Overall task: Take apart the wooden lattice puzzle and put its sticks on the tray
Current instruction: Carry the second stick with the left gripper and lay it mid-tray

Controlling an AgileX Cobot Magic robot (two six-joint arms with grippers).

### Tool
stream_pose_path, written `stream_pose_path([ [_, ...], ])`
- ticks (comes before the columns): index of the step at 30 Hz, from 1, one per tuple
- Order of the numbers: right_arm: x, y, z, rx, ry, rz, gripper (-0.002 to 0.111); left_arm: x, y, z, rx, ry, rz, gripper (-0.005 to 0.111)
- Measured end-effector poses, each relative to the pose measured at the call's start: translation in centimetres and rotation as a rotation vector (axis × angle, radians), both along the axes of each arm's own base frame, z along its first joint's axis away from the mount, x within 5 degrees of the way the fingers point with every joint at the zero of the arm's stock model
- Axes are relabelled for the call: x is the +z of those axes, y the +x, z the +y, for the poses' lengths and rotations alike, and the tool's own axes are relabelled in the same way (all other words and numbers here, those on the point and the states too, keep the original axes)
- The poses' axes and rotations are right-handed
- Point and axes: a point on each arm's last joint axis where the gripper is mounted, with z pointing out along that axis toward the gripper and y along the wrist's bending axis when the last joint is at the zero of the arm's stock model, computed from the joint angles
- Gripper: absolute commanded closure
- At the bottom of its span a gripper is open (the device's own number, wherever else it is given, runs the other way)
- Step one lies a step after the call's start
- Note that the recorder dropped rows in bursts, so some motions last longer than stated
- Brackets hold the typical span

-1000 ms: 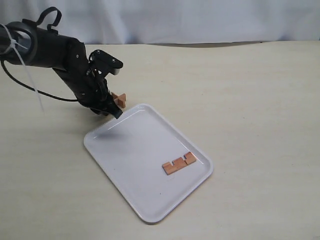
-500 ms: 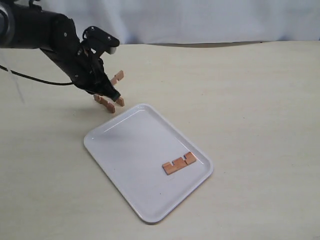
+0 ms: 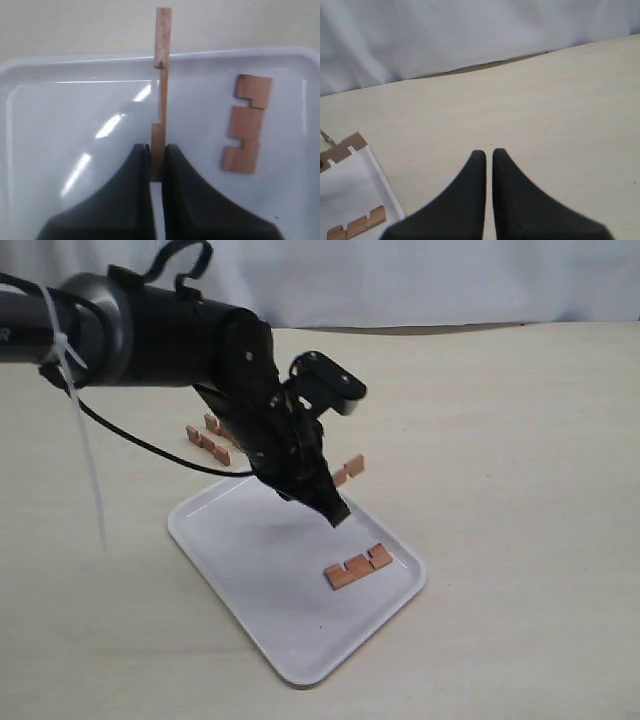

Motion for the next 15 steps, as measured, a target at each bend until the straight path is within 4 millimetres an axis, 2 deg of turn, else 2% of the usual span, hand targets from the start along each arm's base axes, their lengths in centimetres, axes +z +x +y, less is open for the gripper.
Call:
stream_pose_path([
  [3,0.0,0.0,0.0,0.000,0.000,0.000,0.104,-0.3,-1.4,-1.2,-0.042,0.008,0.017,0.107],
  [5,0.0,0.0,0.0,0.000,0.000,0.000,0.104,-0.5,-1.7,-1.2,-0.029,0.010,0.027,0.107],
  [15,0.0,0.0,0.0,0.000,0.000,0.000,0.104,-2.4,-2.8,0.1,0.006,0.075,0.079,0.107],
])
